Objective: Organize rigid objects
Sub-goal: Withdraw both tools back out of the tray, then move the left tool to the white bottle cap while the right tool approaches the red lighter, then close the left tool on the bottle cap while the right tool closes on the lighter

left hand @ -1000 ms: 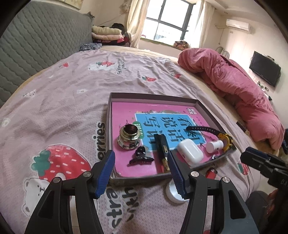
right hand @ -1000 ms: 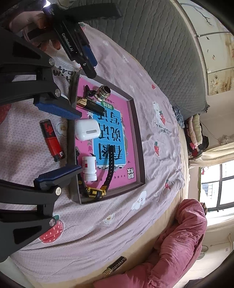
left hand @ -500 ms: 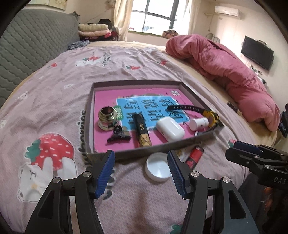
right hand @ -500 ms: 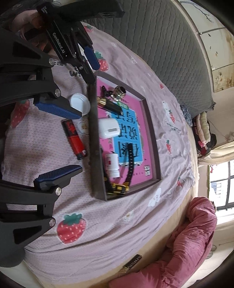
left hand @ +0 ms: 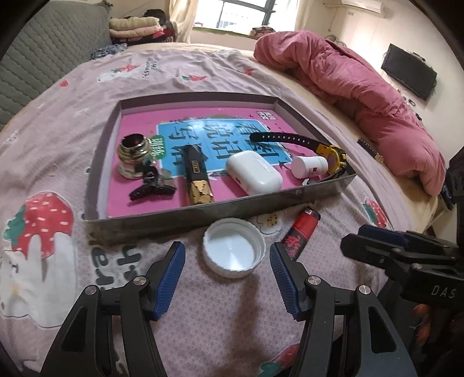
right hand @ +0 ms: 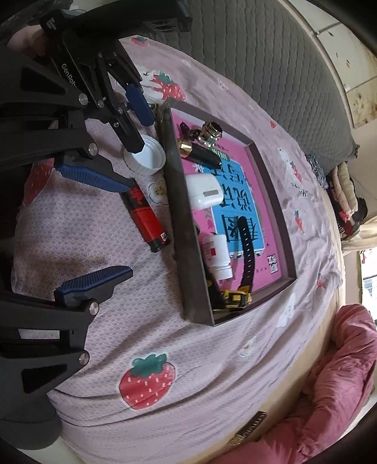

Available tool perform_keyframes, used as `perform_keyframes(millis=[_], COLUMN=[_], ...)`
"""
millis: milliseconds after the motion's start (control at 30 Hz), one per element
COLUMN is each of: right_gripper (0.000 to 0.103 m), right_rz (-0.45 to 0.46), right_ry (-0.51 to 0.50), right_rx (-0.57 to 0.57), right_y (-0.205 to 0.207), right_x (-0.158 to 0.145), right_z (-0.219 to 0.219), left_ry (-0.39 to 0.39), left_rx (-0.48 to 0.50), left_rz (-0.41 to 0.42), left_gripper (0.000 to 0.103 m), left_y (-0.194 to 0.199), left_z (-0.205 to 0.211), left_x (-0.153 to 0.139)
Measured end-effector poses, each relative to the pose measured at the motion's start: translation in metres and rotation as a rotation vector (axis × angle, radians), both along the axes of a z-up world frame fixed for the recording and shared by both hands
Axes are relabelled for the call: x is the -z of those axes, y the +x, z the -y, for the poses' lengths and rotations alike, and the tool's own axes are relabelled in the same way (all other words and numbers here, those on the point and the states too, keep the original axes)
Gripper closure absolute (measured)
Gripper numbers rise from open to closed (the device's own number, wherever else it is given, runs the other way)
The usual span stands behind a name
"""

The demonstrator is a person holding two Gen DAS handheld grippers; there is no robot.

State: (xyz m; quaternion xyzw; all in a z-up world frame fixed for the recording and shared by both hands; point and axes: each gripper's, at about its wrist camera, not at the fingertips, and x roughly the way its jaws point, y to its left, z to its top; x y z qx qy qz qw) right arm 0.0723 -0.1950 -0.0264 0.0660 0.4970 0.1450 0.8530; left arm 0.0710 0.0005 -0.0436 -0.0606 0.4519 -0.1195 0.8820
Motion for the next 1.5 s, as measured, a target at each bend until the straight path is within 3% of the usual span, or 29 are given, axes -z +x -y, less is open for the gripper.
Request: perform_keyframes(millis=[200,367,533,667,800,933,1167,1333,1500], right_gripper=[0.051,0.051,0.051,0.049,0.049,0.060,0.078,0.083,0.089], right_rz=[-0.065,-0.107,-0.141,-0.165,-0.179,-0.147,-0.101,-0.067,-0.023], right_ry=[0.025,0.014,0.021,-0.010,-0.104,-0.140,-0.055,0.002,-0.002], right_rx=[0.027,0.062,0.118,0.139,0.146,0.139,0.117,0.105,0.093], right_y=[0.014,0.029,0.040,0.049,0.058,0.055,0.042,0.033,0.027], right_x=[0.014,0.022,0.031,0.035,0.041,0.043,0.036,0.030,0.018], right_z=[-0.004,-0.013,-0.024,-0.035,-0.052,-0.054,-0.030,-0.013,-0.006], left_ry=[0.040,0.090,0.070,0.066,0.079,0.081,0.136,0.110,0.042], left_rx=[0.016,0.035,0.040,0.049,0.061,0.062,0.074,0.068,0.043], left_rz=[-0.025,-0.014,-0.025,-0.028,-0.028,-0.030,-0.013,-0.011,-0.019], left_gripper=[0.041,0.033,0.033,0.033,0.033,0.031,0.031,0.033,0.051], left_y=[0.011,0.014,0.016,0.017,0.018,0.019,0.021,0.022,0.025], left_z=[0.007,0.010,0.006,0.005,0.009,0.010,0.021,0.018,0.007], left_x=[0.013,0.017,0.018,0.019,0.021,0.025,0.029,0.029,0.025])
